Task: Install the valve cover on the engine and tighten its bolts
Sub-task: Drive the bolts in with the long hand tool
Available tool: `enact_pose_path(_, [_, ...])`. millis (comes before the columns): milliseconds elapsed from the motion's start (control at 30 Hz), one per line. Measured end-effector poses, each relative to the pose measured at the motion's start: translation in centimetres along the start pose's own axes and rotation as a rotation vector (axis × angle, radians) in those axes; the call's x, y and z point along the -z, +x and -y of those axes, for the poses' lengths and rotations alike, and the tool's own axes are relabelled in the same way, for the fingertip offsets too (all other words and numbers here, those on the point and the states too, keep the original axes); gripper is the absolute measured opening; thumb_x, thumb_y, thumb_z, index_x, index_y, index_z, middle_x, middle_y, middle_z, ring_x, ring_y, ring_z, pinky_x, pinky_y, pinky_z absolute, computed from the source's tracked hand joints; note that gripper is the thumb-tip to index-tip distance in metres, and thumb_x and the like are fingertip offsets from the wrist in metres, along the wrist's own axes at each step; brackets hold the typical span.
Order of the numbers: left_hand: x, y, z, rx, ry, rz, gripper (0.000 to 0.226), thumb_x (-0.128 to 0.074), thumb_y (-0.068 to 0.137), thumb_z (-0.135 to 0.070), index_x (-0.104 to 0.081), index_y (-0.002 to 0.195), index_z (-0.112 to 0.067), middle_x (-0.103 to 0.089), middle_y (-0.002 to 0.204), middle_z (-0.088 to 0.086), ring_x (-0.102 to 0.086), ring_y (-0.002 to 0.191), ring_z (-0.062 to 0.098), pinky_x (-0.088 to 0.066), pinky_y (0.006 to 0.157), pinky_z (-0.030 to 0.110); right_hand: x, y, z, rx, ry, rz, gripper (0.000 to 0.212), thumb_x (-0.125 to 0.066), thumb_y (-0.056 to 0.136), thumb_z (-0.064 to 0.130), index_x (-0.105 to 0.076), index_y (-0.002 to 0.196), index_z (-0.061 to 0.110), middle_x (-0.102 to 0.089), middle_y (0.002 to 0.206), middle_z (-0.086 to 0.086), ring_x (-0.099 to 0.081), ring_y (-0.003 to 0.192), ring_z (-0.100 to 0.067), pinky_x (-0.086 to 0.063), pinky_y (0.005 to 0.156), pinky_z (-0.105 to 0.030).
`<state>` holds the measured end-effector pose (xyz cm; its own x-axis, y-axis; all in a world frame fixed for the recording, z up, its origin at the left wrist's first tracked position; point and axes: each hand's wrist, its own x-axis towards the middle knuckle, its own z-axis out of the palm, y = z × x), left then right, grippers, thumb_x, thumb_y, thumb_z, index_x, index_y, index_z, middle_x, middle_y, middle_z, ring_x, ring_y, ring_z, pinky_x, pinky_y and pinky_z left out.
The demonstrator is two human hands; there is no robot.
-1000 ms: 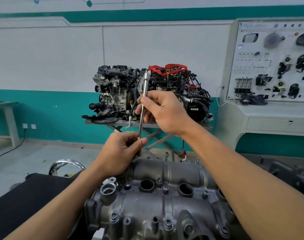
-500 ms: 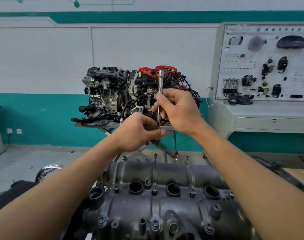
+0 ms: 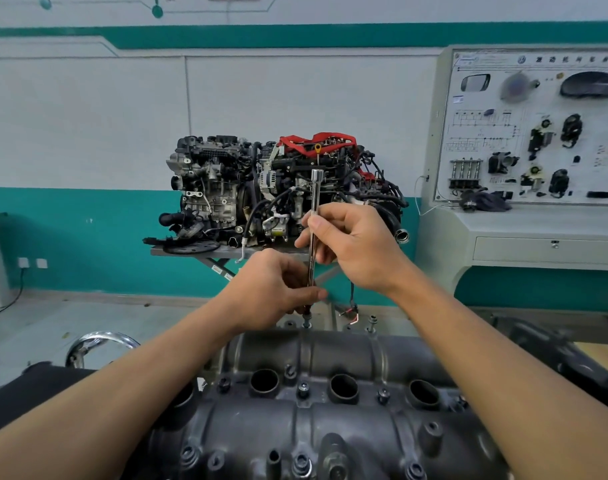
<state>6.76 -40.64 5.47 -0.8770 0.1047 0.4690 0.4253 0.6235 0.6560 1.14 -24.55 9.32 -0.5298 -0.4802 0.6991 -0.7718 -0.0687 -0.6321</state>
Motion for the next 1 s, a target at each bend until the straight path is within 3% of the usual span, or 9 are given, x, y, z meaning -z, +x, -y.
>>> enact_pose_path(100, [-0.2, -0.4, -0.4, -0.022, 0.033, -0.044, 0.02, -0.085, 0.082, -0.025, -0.072, 0.069, -0.017, -0.065, 0.053, -0.01, -0.051, 0.044, -0.001, -0.04, 0.048, 0.013, 0.2, 0.0, 0.1, -0.004, 0.017, 0.02, 0.017, -0.06, 0.097, 0.013, -0.07, 0.09, 0.0, -0.076, 0.079, -0.005, -0.059, 0.056, -0.012, -0.049, 0.052, -0.021])
enact_pose_path(267, [-0.2, -0.3, -1.3, -0.117, -0.072, -0.312, 0.018, -0.083, 0.082, -0.024, -0.077, 0.083, -0.007, -0.077, 0.073, 0.006, -0.073, 0.069, 0.028, -0.062, 0.068, 0.043, -0.1, 0.1, -0.3, -0.027, -0.033, -0.124, 0.024, -0.08, 0.082, 0.025, -0.063, 0.074, 0.011, -0.063, 0.059, 0.003, -0.05, 0.049, -0.004, -0.043, 0.05, -0.018])
enact_pose_path(367, [-0.1, -0.4, -1.3, -0.112, -0.052, -0.236, 0.011, -0.069, 0.095, -0.013, -0.077, 0.096, -0.005, -0.079, 0.084, 0.008, -0.075, 0.081, 0.026, -0.061, 0.078, 0.046, -0.1, 0.2, 0.1, -0.06, 0.041, -0.021, 0.018, -0.065, 0.095, 0.023, -0.069, 0.092, 0.006, -0.073, 0.083, -0.01, -0.054, 0.051, -0.008, -0.044, 0.05, -0.016])
enact_pose_path(467, [-0.1, -0.3, -1.0, -0.102, -0.015, -0.133, 0.02, -0.055, 0.103, -0.011, -0.07, 0.098, 0.002, -0.07, 0.093, 0.031, -0.067, 0.088, 0.046, -0.054, 0.081, 0.062, 0.2, 0.2, 0.3, -0.069, 0.061, 0.049, 0.021, -0.052, 0.102, 0.016, -0.07, 0.097, 0.005, -0.076, 0.089, -0.007, -0.054, 0.05, -0.008, -0.043, 0.047, -0.014])
enact_pose_path(533, [-0.2, -0.3, -1.2, -0.125, -0.018, -0.151, 0.022, -0.059, 0.102, -0.017, -0.072, 0.094, -0.002, -0.068, 0.091, 0.031, -0.065, 0.081, 0.045, -0.054, 0.077, 0.06, 0.2, 0.1, 0.3, -0.059, 0.04, 0.028, 0.019, -0.058, 0.099, 0.015, -0.071, 0.092, 0.003, -0.075, 0.078, -0.002, -0.054, 0.05, -0.007, -0.045, 0.048, -0.017])
enact_pose_path(667, [-0.2, -0.2, -1.9, -0.165, -0.025, -0.318, 0.022, -0.08, 0.085, -0.028, -0.076, 0.075, -0.009, -0.072, 0.068, 0.01, -0.059, 0.057, 0.016, -0.054, 0.057, 0.038, 0.0, 0.0, 0.2, -0.044, -0.027, -0.105, 0.029, -0.079, 0.082, 0.027, -0.064, 0.079, 0.003, -0.063, 0.069, -0.013, -0.055, 0.057, -0.015, -0.05, 0.056, -0.036])
enact_pose_path(800, [0.1, -0.4, -1.7, -0.137, -0.011, -0.241, 0.018, -0.064, 0.099, -0.014, -0.075, 0.091, -0.001, -0.074, 0.084, 0.024, -0.068, 0.083, 0.047, -0.056, 0.074, 0.058, 0.4, -0.2, 0.7, -0.091, 0.081, 0.033, 0.019, -0.065, 0.094, 0.02, -0.069, 0.102, 0.003, -0.072, 0.08, -0.001, -0.056, 0.052, -0.009, -0.045, 0.048, -0.019])
enact_pose_path(900, [0.1, -0.5, -1.8, -0.088, -0.04, -0.179, 0.021, -0.056, 0.102, -0.008, -0.074, 0.095, -0.002, -0.075, 0.093, 0.02, -0.069, 0.092, 0.042, -0.055, 0.082, 0.057, 0.4, -0.2, 0.9, -0.104, 0.104, 0.078, 0.019, -0.053, 0.101, 0.01, -0.068, 0.106, 0.001, -0.074, 0.085, 0.002, -0.055, 0.05, -0.01, -0.042, 0.045, -0.016])
enact_pose_path(1000, [-0.1, -0.5, -2.1, -0.098, -0.008, -0.175, 0.014, -0.071, 0.094, -0.022, -0.077, 0.093, -0.009, -0.077, 0.086, 0.013, -0.072, 0.086, 0.036, -0.057, 0.079, 0.053, 0.2, -0.2, 0.8, -0.106, 0.095, -0.016, 0.008, -0.067, 0.093, 0.011, -0.066, 0.093, 0.003, -0.069, 0.073, -0.003, -0.05, 0.047, -0.008, -0.042, 0.046, -0.018])
